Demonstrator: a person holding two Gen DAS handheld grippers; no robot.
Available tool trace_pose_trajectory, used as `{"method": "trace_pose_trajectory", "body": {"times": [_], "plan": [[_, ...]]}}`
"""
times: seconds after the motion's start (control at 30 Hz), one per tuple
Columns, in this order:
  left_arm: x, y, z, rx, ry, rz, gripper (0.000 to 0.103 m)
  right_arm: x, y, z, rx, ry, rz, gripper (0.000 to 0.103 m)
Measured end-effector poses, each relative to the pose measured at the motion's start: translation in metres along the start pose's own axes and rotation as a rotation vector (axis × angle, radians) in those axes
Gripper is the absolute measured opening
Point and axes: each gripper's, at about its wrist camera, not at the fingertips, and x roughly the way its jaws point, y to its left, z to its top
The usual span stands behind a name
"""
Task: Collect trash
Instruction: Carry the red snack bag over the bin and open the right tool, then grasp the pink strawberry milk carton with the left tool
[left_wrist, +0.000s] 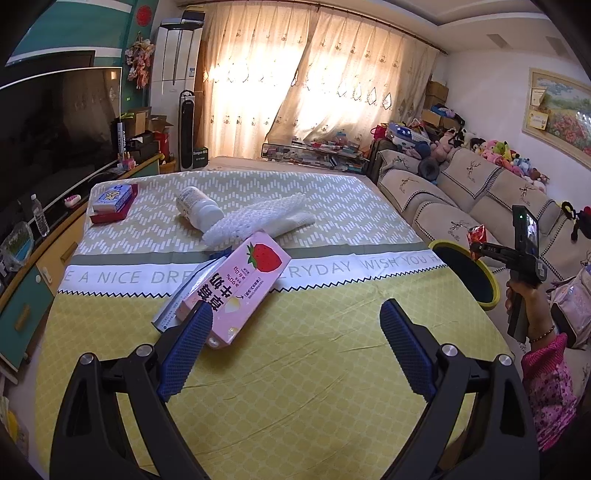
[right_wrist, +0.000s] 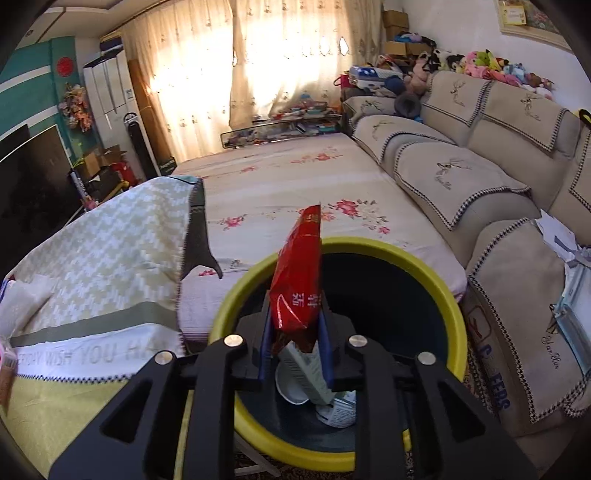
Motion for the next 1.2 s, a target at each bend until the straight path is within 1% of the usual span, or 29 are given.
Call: {"method": "trace_pose_trajectory", "body": {"times": [0.07,0.1,0.13,0.17,0.2,0.27,0.3,0.37,0.47,0.53,0.63,0.7,0.73,0.8,0.9,1.0,1.1,1.2], "plan": [[0.001,0.0,0.0,0.001,0.001,0.0,0.091,0.005,-0.003,0.0,0.0,0.007,-0.013,0.026],[0.001,-0.001,0.0,0.002,0.002,0.0,0.091,0.007,-0.006,0.0,0.001,0.008,-0.023,0.034],[0.0,-0.001,0.0,0.002,0.002,0.0,0.091,0.008,-0.006,0.002,0.0,0.01,-0.031,0.04],[0.001,-0.002,0.0,0.002,0.003,0.0,0.091,0.008,-0.004,0.003,-0.003,0.01,-0.044,0.051],[0.001,-0.002,0.0,0.003,0.004,0.0,0.091,0.009,-0.005,0.003,-0.006,0.01,-0.061,0.058],[0.001,-0.002,0.0,0.003,0.006,0.0,0.091,0.01,-0.005,0.005,-0.002,0.006,-0.084,0.06],[0.001,-0.002,0.0,0.003,0.007,-0.001,0.091,0.01,-0.006,0.006,0.009,0.005,-0.091,0.065],[0.001,-0.002,-0.001,0.001,0.007,-0.001,0.091,0.01,-0.009,0.008,0.026,0.007,-0.095,0.069],[0.002,-0.002,-0.002,-0.001,0.009,-0.001,0.091,0.006,-0.009,0.009,0.036,0.005,-0.096,0.07],[0.003,0.0,-0.003,-0.002,0.012,0.001,0.091,-0.006,-0.003,0.009,0.053,-0.023,-0.048,0.07],[0.006,0.003,-0.004,-0.001,0.021,0.008,0.091,-0.033,0.022,0.006,0.035,-0.106,0.033,0.071],[0.007,0.005,-0.004,0.006,0.025,0.015,0.091,-0.05,0.044,0.002,0.015,-0.162,0.102,0.077],[0.008,0.007,-0.004,0.009,0.025,0.017,0.091,-0.058,0.057,-0.002,-0.003,-0.183,0.138,0.077],[0.01,0.011,-0.002,0.018,0.026,0.031,0.091,-0.068,0.08,-0.009,-0.041,-0.213,0.197,0.078],[0.016,0.02,0.001,0.033,0.028,0.051,0.091,-0.076,0.11,-0.021,-0.09,-0.246,0.256,0.078],[0.023,0.027,0.005,0.066,0.029,0.078,0.091,-0.08,0.129,-0.031,-0.135,-0.286,0.276,0.078],[0.034,0.03,0.008,0.119,0.039,0.094,0.091,-0.078,0.136,-0.033,-0.149,-0.272,0.286,0.081],[0.043,0.034,0.009,0.147,0.052,0.074,0.091,-0.075,0.136,-0.032,-0.138,-0.254,0.294,0.083]]}}
